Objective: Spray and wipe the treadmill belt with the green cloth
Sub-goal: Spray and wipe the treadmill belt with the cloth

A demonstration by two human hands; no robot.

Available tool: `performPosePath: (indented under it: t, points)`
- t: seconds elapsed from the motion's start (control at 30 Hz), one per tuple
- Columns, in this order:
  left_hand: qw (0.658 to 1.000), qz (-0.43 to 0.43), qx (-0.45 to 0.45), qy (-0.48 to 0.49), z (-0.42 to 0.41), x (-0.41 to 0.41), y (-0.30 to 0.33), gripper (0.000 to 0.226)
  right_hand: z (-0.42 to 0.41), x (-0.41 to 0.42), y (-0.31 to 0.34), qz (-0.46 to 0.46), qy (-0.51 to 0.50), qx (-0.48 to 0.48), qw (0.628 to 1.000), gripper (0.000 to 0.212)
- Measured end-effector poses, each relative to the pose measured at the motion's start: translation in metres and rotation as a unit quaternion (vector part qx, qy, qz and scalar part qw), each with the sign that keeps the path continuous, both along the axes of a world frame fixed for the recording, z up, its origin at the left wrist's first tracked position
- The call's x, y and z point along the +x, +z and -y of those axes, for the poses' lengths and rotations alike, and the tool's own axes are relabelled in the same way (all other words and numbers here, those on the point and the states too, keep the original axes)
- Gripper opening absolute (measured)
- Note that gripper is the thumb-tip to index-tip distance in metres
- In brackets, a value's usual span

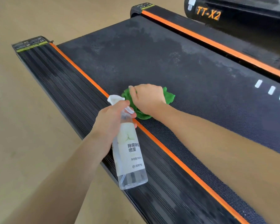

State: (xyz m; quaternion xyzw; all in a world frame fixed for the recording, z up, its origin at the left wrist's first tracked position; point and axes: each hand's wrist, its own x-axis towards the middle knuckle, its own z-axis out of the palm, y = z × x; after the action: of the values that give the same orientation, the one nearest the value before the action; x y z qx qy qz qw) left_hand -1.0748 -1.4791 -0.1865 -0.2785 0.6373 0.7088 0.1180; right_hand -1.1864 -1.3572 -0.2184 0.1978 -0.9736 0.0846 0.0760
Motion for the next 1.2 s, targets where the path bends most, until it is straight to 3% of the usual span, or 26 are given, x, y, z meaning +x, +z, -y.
performPosePath:
  t: [0.1, 0.27, 0.4, 0.5, 0.67, 0.73, 0.8, 0.93, 1.07, 1.2]
  points:
    - [1.000, -0.004, 0.004, 0.001, 0.001, 0.003, -0.001, 0.029, -0.040, 0.060, 0.002, 0.025, 0.084, 0.029, 0.996, 0.049]
    - [1.000, -0.011, 0.023, -0.005, -0.001, 0.009, -0.001, 0.041, -0.116, 0.124, 0.006, 0.049, 0.136, 0.005, 0.989, 0.050]
    - [1.000, -0.011, 0.018, -0.004, -0.002, 0.008, 0.001, 0.040, -0.092, 0.092, -0.004, -0.021, 0.181, 0.021, 0.983, 0.049]
    - [1.000, 0.001, 0.016, 0.005, -0.005, 0.004, 0.003, 0.027, -0.044, 0.047, -0.004, -0.052, 0.112, 0.038, 0.992, 0.049]
    - [1.000, 0.005, 0.018, -0.004, -0.001, 0.006, 0.006, 0.039, -0.010, 0.027, 0.000, 0.002, 0.010, 0.002, 1.000, 0.049]
    - [1.000, -0.007, 0.009, -0.001, 0.002, 0.011, 0.004, 0.031, -0.031, 0.059, 0.005, 0.018, 0.051, 0.030, 0.998, 0.045]
    - [1.000, -0.007, 0.005, -0.004, 0.005, 0.011, -0.002, 0.036, -0.067, 0.096, 0.005, 0.046, 0.080, 0.048, 0.995, 0.045]
    - [1.000, -0.008, 0.015, -0.014, 0.000, 0.008, 0.002, 0.032, -0.146, 0.148, 0.003, 0.034, 0.131, 0.007, 0.991, 0.045]
    - [1.000, -0.011, 0.011, -0.008, -0.004, 0.010, 0.004, 0.030, -0.145, 0.124, -0.006, -0.008, 0.218, 0.015, 0.976, 0.042]
    - [1.000, -0.009, 0.004, -0.019, -0.001, 0.007, 0.002, 0.035, -0.096, 0.062, -0.005, -0.061, 0.164, 0.031, 0.984, 0.049]
